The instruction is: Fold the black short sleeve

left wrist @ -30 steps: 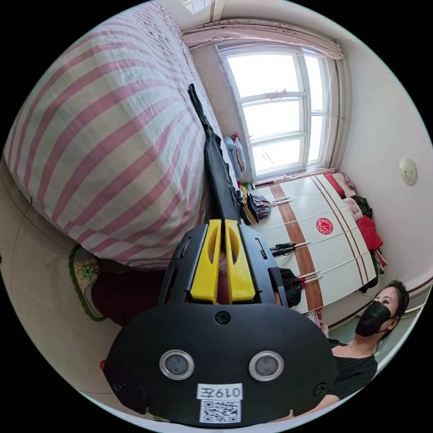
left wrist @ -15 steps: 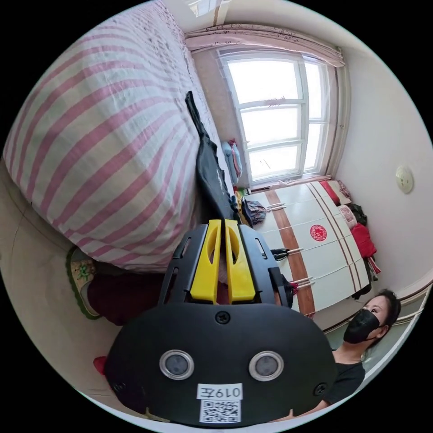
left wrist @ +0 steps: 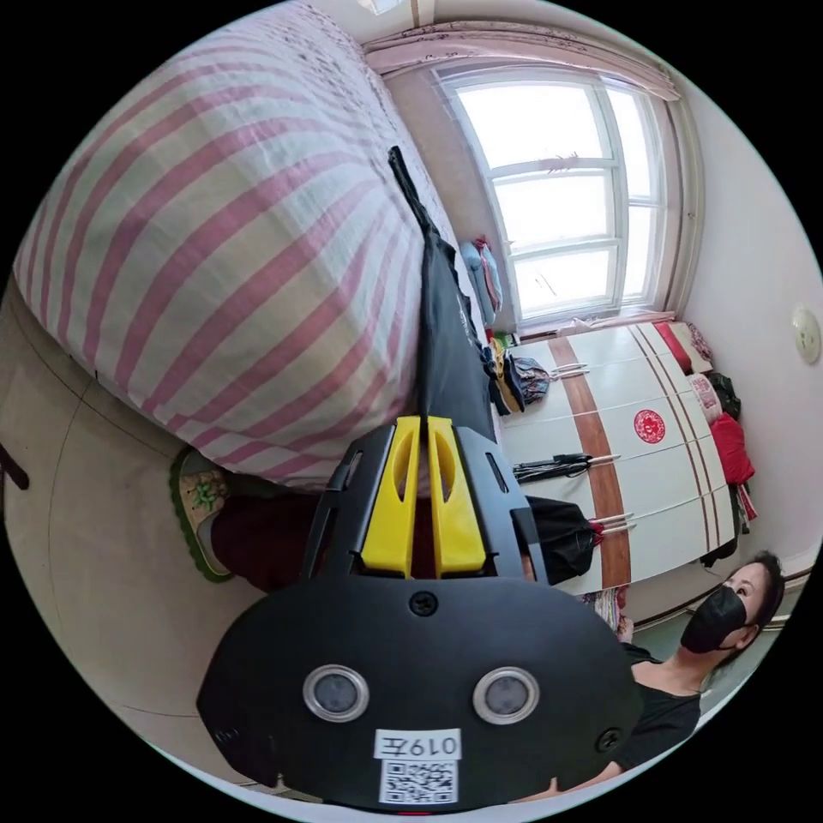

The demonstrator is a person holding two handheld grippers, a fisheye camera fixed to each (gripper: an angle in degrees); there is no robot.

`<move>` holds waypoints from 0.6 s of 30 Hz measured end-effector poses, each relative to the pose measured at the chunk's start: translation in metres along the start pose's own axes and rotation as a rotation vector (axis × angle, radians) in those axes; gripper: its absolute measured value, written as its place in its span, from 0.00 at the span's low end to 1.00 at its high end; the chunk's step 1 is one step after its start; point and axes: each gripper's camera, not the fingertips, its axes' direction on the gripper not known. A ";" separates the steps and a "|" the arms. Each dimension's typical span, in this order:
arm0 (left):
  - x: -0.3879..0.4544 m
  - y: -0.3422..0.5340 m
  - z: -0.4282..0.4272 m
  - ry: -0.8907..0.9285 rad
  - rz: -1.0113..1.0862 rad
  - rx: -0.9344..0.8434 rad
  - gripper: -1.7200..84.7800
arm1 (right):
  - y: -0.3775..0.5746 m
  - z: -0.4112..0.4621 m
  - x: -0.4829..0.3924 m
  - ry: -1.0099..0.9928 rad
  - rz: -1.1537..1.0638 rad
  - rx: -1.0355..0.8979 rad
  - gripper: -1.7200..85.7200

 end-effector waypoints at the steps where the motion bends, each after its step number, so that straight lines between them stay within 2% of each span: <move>1: -0.005 0.002 0.003 0.006 -0.002 -0.002 0.03 | 0.004 0.007 0.001 0.039 -0.036 -0.022 0.01; 5: -0.020 0.020 0.009 -0.013 0.016 -0.006 0.03 | 0.019 0.015 -0.008 0.167 -0.120 -0.050 0.07; 7: -0.025 0.030 0.007 -0.036 0.020 -0.013 0.03 | 0.023 0.013 -0.008 0.165 -0.130 -0.060 0.09; 9: -0.017 0.046 -0.002 -0.103 0.061 0.022 0.03 | 0.028 0.007 -0.016 0.193 -0.166 -0.062 0.07; 13: 0.045 0.060 -0.002 -0.094 0.277 0.146 0.04 | 0.029 0.006 -0.090 0.240 -0.432 -0.003 0.04; 16: 0.107 0.055 0.053 -0.077 0.451 0.105 0.04 | 0.017 0.038 -0.150 0.259 -0.626 0.020 0.04; 18: 0.147 0.054 0.130 -0.077 0.541 -0.015 0.04 | 0.005 0.064 -0.172 0.234 -0.684 0.030 0.06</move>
